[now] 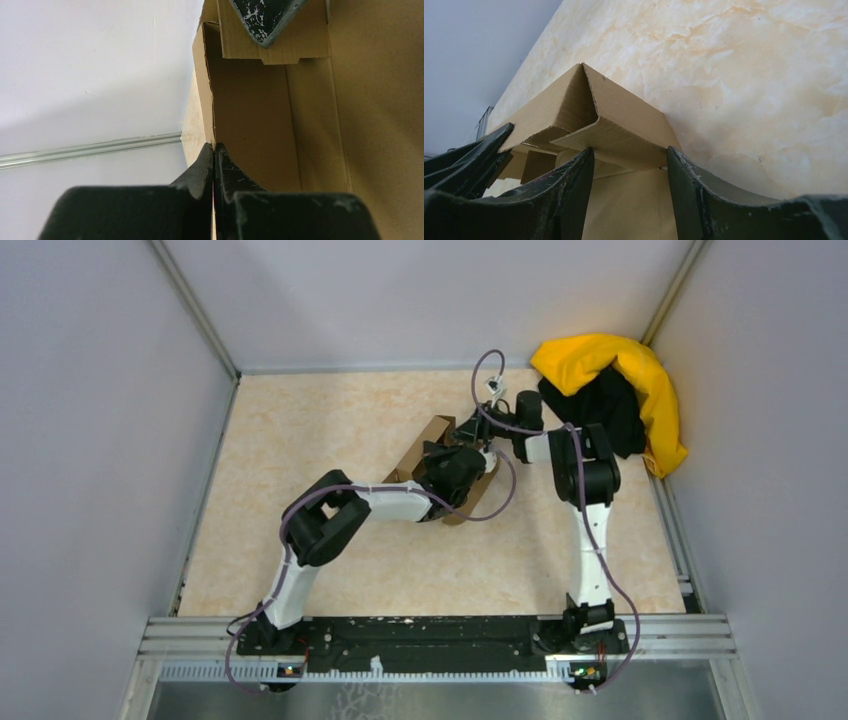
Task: Fold the paper box
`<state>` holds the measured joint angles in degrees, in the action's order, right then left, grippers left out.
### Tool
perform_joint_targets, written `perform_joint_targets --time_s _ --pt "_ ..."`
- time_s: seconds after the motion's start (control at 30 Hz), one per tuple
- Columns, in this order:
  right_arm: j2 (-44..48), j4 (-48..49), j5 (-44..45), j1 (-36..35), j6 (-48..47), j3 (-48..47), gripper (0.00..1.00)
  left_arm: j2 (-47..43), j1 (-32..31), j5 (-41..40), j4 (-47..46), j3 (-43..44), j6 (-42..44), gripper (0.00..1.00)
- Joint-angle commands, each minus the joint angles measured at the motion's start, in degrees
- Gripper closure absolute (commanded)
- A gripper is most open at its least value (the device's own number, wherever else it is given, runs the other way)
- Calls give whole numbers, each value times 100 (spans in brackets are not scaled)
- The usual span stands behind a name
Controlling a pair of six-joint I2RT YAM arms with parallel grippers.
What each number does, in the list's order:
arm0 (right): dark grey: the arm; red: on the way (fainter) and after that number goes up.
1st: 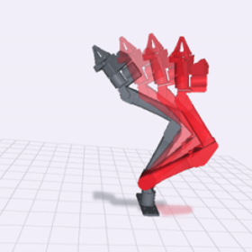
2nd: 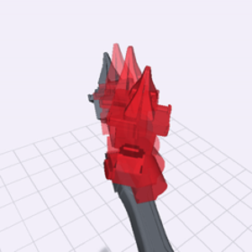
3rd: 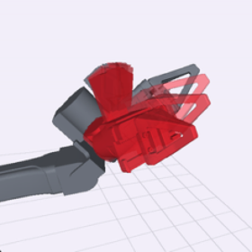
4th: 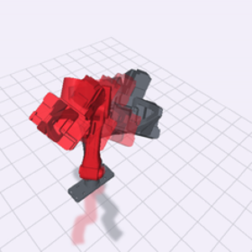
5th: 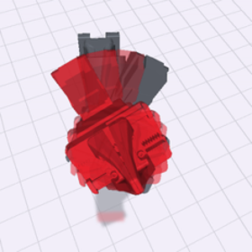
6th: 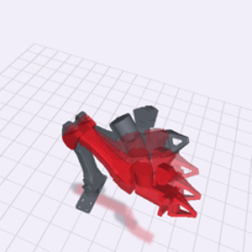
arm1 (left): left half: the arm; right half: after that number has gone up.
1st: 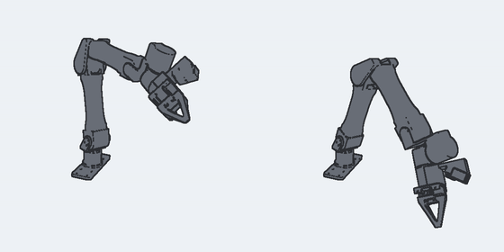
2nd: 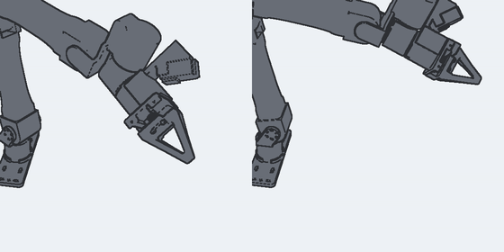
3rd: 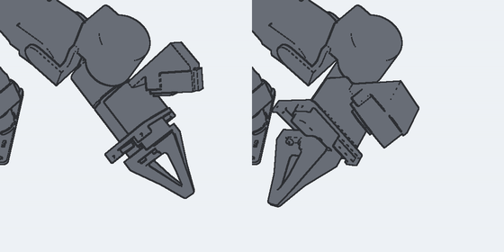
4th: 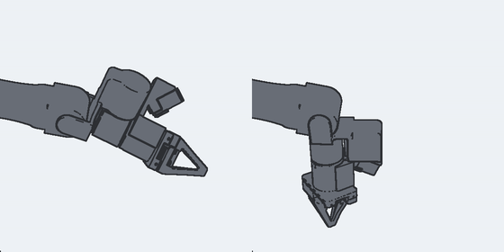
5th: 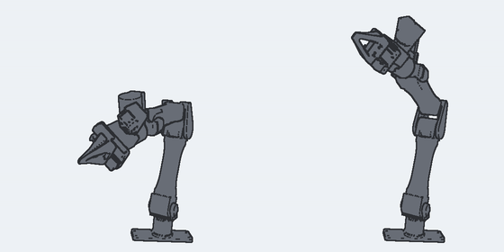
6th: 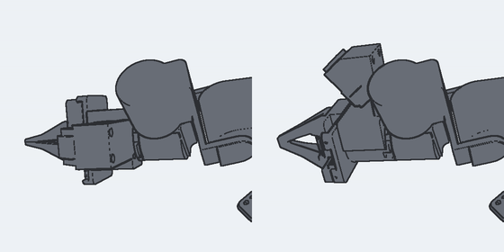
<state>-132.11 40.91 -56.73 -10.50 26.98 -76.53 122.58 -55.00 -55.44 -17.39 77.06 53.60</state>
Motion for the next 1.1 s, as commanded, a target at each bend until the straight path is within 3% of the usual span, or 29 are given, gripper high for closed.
perform_joint_targets --time_s 0.0,0.23,0.43,0.73,1.07 --pt "-145 -130 -108 -154 -188 -440 45 -145 -116 564 86 -112 -184 100" --pt "-221 -830 -38 -290 -590 -790 44 -175 -116 636 87 -139 -222 100" --pt "-201 -1297 253 -420 -904 -951 50 -176 -116 675 71 -156 -242 100" --pt "-86 -1327 656 -549 -1057 -893 58 -171 -111 681 15 -195 -235 100" --pt "296 -1121 820 -369 -1080 -521 48 -156 -81 740 -35 -251 -231 100"
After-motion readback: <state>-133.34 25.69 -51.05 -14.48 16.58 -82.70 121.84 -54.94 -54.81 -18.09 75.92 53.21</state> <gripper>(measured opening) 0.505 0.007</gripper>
